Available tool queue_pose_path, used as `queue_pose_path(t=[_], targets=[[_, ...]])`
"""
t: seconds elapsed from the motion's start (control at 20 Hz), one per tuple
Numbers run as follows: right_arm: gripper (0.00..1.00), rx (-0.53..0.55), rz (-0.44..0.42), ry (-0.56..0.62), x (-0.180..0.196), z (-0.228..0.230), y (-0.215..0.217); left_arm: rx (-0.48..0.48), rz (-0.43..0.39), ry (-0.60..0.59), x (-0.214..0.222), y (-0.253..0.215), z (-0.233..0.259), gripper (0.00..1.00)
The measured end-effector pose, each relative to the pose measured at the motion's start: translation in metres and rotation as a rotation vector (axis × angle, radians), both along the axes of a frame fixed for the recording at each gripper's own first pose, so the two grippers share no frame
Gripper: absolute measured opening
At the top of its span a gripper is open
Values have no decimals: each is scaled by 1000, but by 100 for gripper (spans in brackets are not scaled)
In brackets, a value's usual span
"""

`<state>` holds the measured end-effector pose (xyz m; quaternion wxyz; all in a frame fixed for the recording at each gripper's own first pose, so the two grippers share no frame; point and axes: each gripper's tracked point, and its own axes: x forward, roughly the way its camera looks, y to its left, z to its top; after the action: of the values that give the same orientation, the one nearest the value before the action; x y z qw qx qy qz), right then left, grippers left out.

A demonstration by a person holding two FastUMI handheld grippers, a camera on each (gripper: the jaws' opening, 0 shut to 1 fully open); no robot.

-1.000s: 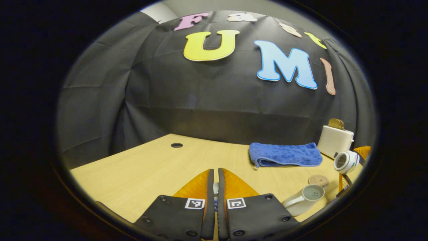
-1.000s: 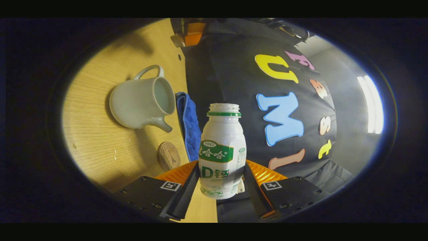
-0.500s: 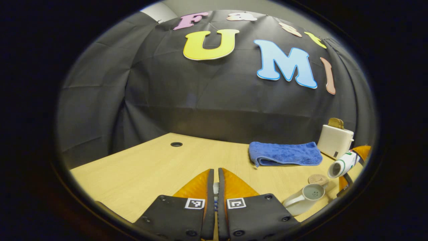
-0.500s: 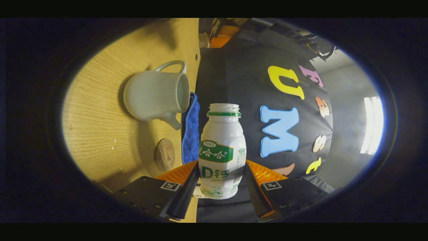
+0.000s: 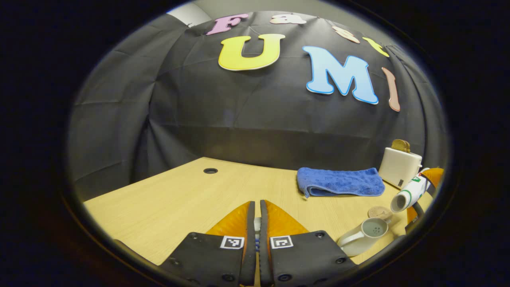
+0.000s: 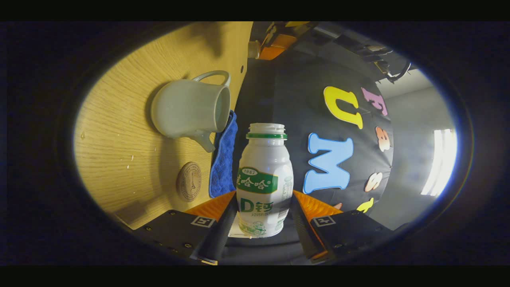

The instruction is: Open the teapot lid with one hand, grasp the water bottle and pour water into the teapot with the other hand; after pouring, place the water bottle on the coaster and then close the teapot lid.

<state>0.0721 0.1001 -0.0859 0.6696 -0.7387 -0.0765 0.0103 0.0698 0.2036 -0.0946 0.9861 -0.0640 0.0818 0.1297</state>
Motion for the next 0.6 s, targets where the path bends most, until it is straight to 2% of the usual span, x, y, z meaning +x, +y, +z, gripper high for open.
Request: queue_pose_path(t=[0.1, 0.15, 0.2, 0.6], targets=[[74, -7, 7, -11, 0, 3, 3, 0, -1, 3, 0, 0, -1, 10], [73, -14, 8, -18, 0, 4, 3, 1, 0, 3, 0, 0, 0, 14], [74, -17, 11, -22, -1, 3, 4, 1, -1, 3, 0, 0, 0, 10], [74, -58, 30, -41, -3, 4, 6, 1, 0, 4, 0, 0, 0, 10]])
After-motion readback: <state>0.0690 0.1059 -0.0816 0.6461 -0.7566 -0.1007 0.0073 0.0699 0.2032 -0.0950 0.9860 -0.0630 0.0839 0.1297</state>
